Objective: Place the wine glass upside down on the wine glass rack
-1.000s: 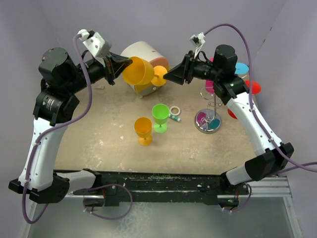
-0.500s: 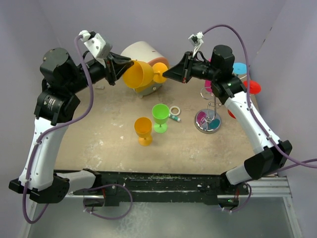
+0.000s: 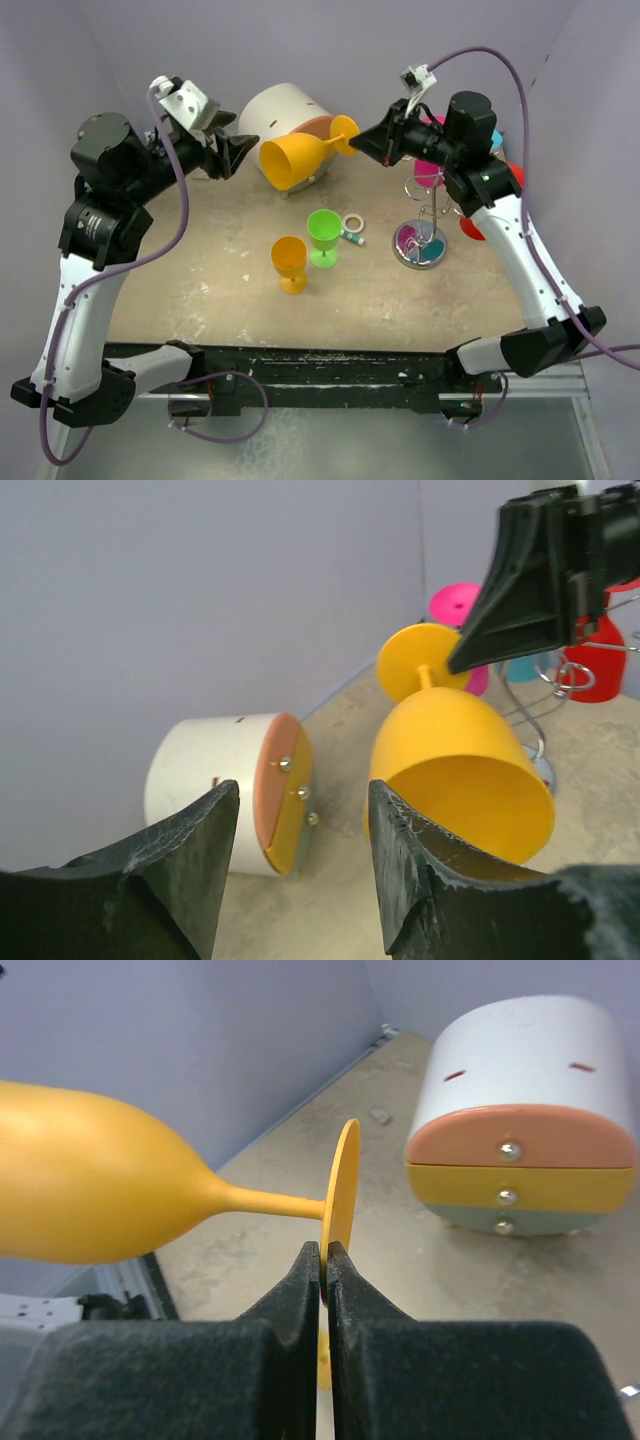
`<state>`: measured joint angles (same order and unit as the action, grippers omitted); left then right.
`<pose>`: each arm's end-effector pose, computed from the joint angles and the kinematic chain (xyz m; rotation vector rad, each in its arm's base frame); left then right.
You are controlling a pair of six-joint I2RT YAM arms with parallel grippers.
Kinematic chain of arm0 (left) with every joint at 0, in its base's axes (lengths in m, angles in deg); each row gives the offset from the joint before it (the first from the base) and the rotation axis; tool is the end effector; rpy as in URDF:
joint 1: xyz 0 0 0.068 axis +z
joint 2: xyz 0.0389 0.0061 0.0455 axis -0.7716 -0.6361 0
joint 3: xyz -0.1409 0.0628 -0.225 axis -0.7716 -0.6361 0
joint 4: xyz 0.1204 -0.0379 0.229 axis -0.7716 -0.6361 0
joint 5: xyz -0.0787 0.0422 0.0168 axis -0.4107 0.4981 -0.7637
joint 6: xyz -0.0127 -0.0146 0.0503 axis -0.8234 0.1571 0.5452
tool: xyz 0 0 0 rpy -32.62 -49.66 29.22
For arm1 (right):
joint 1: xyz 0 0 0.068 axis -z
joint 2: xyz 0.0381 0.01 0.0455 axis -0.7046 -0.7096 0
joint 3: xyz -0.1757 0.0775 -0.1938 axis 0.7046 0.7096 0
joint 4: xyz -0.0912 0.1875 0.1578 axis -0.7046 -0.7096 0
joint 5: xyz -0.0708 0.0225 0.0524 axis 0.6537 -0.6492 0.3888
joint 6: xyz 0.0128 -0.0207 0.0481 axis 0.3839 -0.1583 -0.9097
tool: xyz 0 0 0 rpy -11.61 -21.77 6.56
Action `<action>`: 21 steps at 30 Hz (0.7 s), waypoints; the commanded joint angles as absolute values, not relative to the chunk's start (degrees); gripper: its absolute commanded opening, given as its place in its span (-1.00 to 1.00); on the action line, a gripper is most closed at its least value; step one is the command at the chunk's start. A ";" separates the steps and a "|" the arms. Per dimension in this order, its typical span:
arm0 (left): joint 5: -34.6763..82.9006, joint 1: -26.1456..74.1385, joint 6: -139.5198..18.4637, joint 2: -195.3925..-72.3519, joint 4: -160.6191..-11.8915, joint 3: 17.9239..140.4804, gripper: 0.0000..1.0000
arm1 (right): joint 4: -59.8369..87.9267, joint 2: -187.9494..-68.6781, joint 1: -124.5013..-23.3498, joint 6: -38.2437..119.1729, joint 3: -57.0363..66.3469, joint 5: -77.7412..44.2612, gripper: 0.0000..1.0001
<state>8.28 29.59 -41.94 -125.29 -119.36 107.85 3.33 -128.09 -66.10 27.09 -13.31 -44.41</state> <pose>0.1742 -0.0821 0.5485 0.6926 1.3811 -0.5115 0.2784 0.1306 0.4893 -0.5265 1.5612 1.0351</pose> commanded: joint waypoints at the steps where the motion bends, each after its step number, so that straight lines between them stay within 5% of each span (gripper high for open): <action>1: 18.69 30.17 -37.37 -121.88 -118.00 107.31 0.25 | 0.91 -123.02 -65.28 37.76 -16.28 -37.81 -1.00; 15: 30.28 30.20 -34.00 -120.68 -119.11 104.34 0.98 | -13.56 -115.22 -65.43 76.04 -21.11 -24.06 -1.00; 21: 29.34 30.84 -34.95 -120.46 -119.14 102.04 0.98 | -15.97 -115.46 -65.86 81.44 -20.82 -17.90 -1.00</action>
